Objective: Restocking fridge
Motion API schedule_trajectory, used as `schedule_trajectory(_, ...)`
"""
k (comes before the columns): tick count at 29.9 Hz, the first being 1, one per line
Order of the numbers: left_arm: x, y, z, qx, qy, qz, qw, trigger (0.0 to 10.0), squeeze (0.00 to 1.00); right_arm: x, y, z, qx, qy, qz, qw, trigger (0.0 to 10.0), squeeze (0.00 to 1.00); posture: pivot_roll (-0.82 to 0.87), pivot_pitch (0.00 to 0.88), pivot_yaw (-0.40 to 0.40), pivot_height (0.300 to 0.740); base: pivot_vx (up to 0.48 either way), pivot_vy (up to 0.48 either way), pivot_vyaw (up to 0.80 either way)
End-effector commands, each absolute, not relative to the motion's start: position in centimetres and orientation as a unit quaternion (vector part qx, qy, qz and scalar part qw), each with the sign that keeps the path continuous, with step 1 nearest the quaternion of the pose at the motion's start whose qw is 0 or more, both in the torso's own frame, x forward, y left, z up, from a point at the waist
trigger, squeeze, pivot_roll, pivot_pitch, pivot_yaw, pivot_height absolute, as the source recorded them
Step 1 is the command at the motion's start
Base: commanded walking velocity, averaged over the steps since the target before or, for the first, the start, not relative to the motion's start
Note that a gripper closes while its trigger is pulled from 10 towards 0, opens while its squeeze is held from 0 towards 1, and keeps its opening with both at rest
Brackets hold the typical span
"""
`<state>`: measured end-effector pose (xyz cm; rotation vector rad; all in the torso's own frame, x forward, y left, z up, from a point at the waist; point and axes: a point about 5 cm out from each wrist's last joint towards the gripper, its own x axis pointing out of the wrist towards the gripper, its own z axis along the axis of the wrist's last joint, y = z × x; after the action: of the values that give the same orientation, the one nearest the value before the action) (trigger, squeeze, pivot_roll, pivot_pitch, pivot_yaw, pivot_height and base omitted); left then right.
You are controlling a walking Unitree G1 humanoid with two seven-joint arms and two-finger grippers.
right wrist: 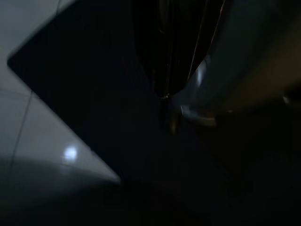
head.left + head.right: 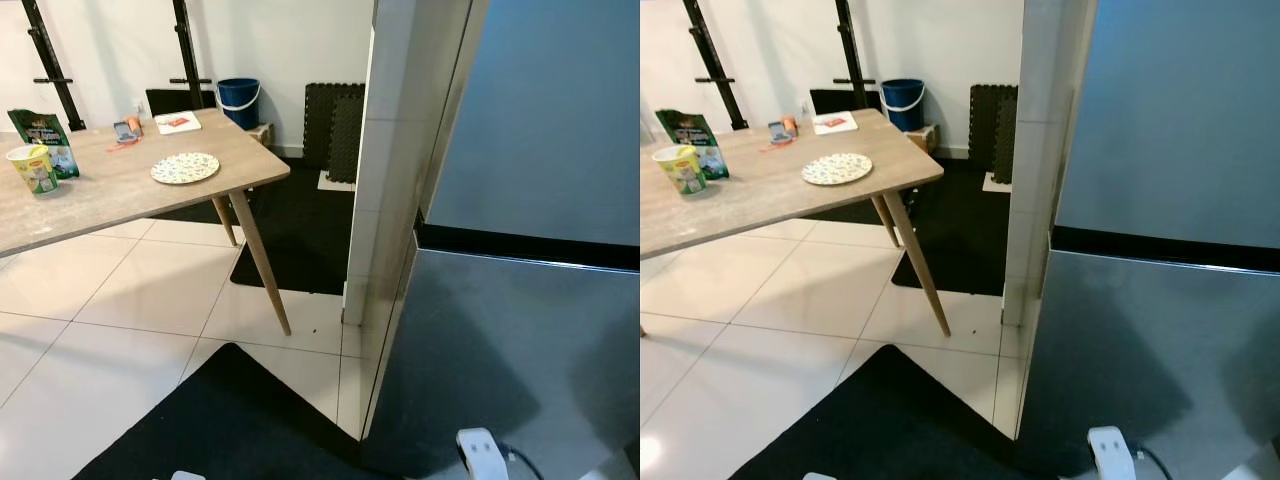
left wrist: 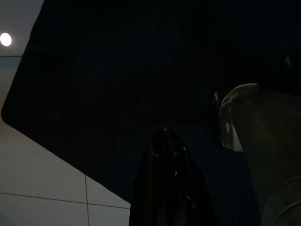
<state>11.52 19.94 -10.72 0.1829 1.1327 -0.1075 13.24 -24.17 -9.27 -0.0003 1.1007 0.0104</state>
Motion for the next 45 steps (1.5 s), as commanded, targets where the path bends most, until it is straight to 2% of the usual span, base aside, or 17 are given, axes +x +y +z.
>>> schedule_trajectory(1, 10.3, 19.9, -11.1, 0.089, 0.557, -0.062, 0.823, 10.0, 0.00, 11.9, -24.0, -9.8, 0.004, 0.540, -0.011, 0.842, 10.0, 0.00, -0.05, 0.007, 0.013, 0.740, 0.000, 0.000, 0.00)
schedule_trajectory(5, 10.5, 20.1, -11.0, 0.092, 0.557, -0.061, 0.823, 10.0, 0.00, 10.5, -24.1, -10.2, 0.006, 0.554, -0.022, 0.832, 10.0, 0.00, -0.05, 0.008, 0.014, 0.740, 0.000, 0.000, 0.00)
schedule_trajectory(6, 10.7, 20.5, -10.9, 0.096, 0.554, -0.057, 0.825, 10.0, 0.00, 8.8, -24.1, -10.6, 0.005, 0.568, -0.030, 0.822, 10.0, 0.00, -0.04, 0.013, 0.018, 0.740, 0.000, 0.000, 0.00)
schedule_trajectory(10, 10.8, 20.8, -10.8, 0.099, 0.553, -0.053, 0.826, 10.0, 0.00, 8.1, -24.1, -10.7, 0.002, 0.574, -0.033, 0.818, 10.0, 0.00, -0.05, 0.015, 0.024, 0.740, 0.000, 0.000, 0.00)
schedule_trajectory(25, 11.1, 20.4, -10.8, 0.094, 0.549, -0.048, 0.829, 10.0, 0.00, 11.5, -25.0, -9.7, -0.029, 0.538, -0.035, 0.842, 10.0, 0.00, -0.04, 0.005, -0.006, 0.740, 0.000, 0.000, 0.00)
schedule_trajectory(32, 10.7, 20.5, -11.0, 0.085, 0.556, -0.039, 0.826, 10.0, 0.00, 11.1, -26.0, -9.5, -0.065, 0.554, -0.027, 0.830, 10.0, 0.00, -0.03, 0.000, -0.014, 0.740, 0.000, 0.000, 0.00)
schedule_trajectory(45, 13.6, 19.5, -10.2, 0.083, 0.528, -0.046, 0.844, 10.0, 0.00, 13.0, -25.3, -9.2, -0.056, 0.534, -0.034, 0.843, 10.0, 0.00, -0.04, 0.000, -0.007, 0.740, 0.000, 0.000, 0.00)
